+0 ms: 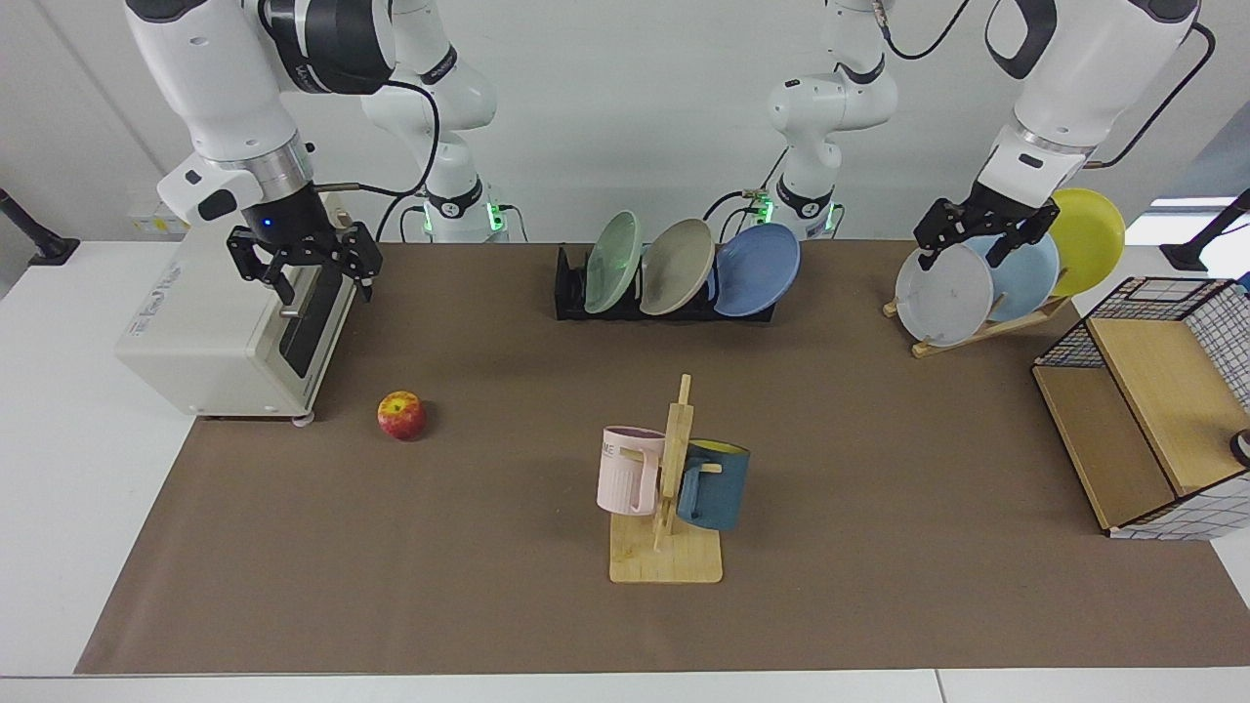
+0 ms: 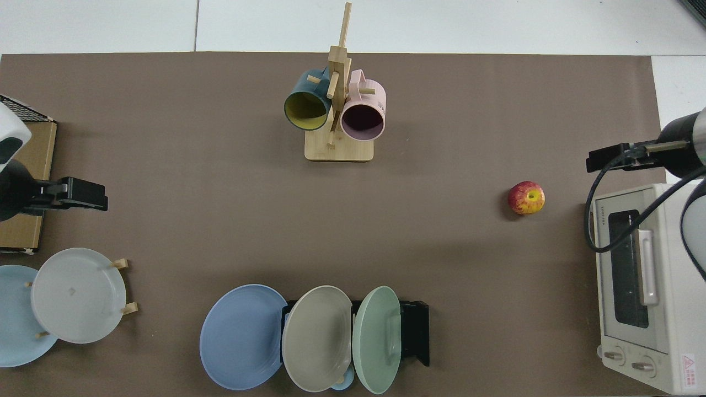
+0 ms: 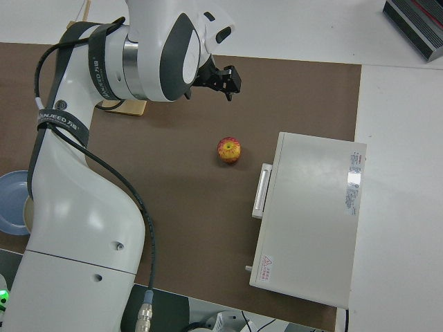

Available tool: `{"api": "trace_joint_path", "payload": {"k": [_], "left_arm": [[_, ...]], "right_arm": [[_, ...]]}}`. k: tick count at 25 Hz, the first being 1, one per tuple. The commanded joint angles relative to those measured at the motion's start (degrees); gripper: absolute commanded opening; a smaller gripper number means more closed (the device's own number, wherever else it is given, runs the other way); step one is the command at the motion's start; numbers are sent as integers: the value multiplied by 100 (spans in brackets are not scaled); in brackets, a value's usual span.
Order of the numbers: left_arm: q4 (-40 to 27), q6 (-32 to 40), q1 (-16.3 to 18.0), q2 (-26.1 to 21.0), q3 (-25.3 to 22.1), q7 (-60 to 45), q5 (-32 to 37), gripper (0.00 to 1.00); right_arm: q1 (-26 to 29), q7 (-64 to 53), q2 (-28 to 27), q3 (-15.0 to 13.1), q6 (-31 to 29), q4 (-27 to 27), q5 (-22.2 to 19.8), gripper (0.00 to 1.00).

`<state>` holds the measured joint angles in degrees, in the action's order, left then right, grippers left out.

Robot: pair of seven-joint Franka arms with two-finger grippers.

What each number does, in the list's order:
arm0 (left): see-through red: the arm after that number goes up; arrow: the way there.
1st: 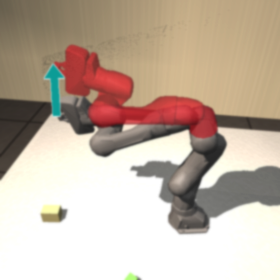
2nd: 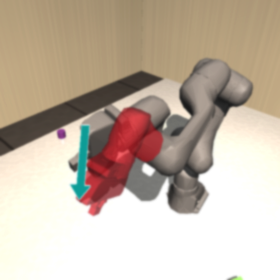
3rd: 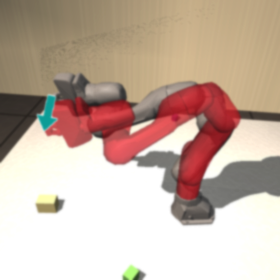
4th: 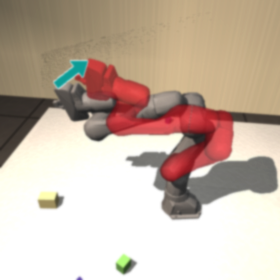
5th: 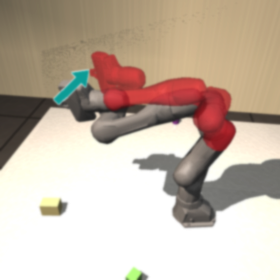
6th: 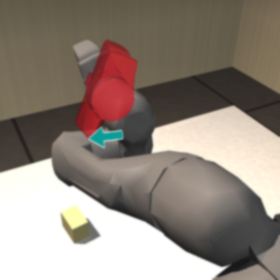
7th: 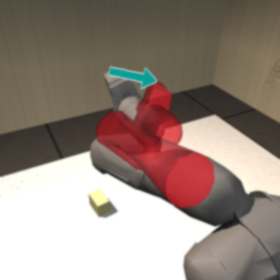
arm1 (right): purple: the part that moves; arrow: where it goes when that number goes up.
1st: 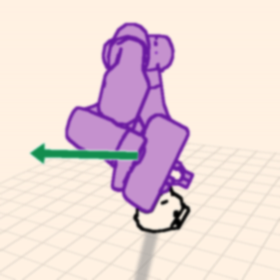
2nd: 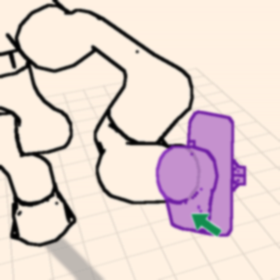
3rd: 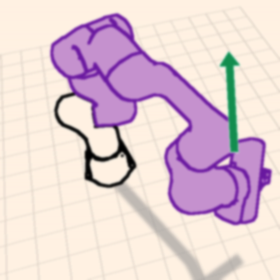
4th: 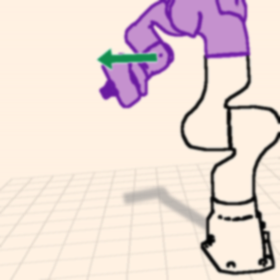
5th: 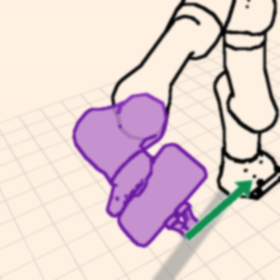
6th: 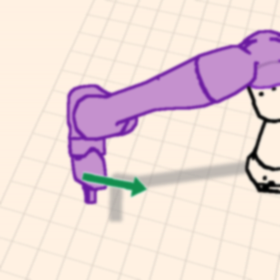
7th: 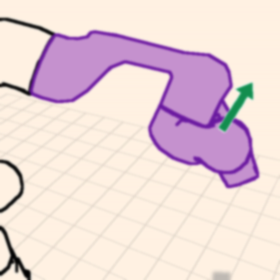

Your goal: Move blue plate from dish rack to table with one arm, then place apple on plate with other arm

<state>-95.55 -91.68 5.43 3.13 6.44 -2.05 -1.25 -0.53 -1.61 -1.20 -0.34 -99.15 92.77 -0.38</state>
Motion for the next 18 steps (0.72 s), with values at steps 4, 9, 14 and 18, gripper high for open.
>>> {"api": "trace_joint_path", "payload": {"k": [4, 9, 14, 18], "left_arm": [[-121, -95, -51, 56, -47, 65, -42, 100], [-130, -122, -77, 65, -38, 56, -42, 100], [-139, -122, -86, 65, -38, 65, -42, 100], [-148, -87, -78, 65, -38, 56, -42, 100]], "right_arm": [[53, -146, 137, 34, -131, 180, 21, 100], [53, -146, 137, 34, -131, 180, 12, 100], [53, -146, 146, 34, -131, 180, 12, 100], [53, -146, 146, 34, -131, 180, 12, 100]]}}
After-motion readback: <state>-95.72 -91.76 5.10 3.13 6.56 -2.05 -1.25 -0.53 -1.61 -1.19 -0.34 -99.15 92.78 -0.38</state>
